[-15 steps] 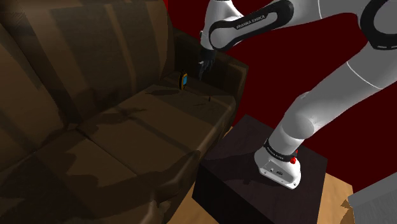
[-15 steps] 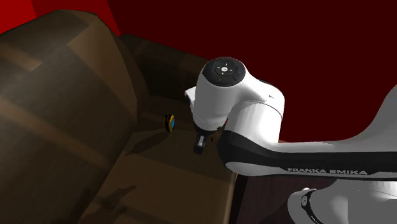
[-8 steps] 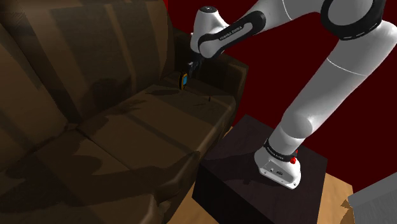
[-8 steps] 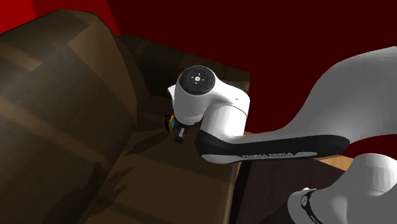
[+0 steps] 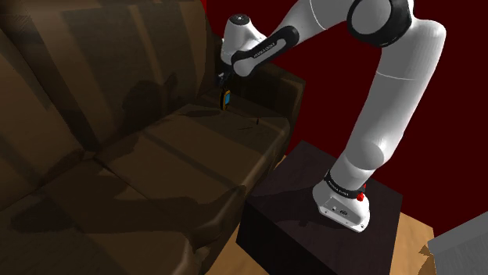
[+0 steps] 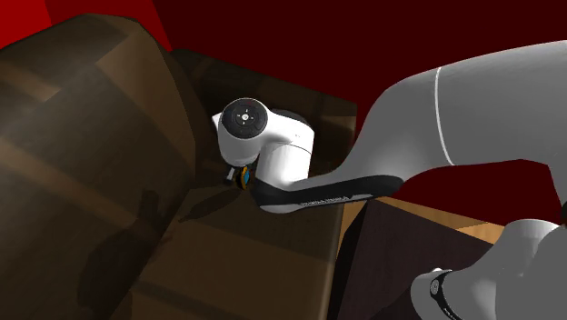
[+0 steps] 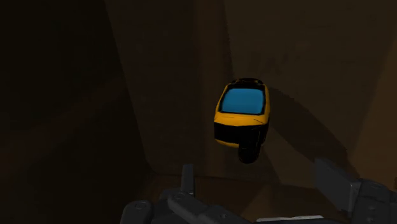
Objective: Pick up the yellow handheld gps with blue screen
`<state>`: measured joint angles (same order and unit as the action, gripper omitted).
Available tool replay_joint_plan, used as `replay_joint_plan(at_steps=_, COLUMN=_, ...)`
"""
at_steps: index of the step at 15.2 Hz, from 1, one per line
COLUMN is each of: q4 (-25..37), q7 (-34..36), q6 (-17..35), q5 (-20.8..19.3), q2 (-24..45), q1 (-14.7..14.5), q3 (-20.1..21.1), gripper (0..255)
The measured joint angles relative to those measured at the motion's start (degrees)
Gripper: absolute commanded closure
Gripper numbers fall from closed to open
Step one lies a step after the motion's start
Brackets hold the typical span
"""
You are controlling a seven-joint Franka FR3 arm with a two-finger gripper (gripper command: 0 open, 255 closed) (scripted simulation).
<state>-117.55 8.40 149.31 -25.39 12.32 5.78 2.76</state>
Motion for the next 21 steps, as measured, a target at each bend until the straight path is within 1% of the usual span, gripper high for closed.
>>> replay_joint_plan(at_steps=1, q4=1.67, q7=0.85, q6=0.74, q5=-1.24, q2=1.75, q1=-0.22, q3=-0.45, gripper=0)
replay_joint_plan(at_steps=3, q4=2.84, q7=1.81, q6=1.81, q5=-2.53, q2=3.52, q1=-0.45, q3=-1.01, gripper=0)
replay_joint_plan(at_steps=9, q4=2.4, q7=4.58, q6=5.13, q5=-5.21, q2=6.4, q1=-1.16, q3=-2.24, gripper=0)
replay_joint_plan(at_steps=10, q4=2.28, q7=4.85, q6=5.38, q5=-5.44, q2=6.56, q1=-1.24, q3=-2.34, gripper=255)
replay_joint_plan(at_steps=21, q4=2.27, q7=4.79, q6=5.38, q5=-5.4, q2=6.45, q1=-1.21, q3=-2.32, gripper=255)
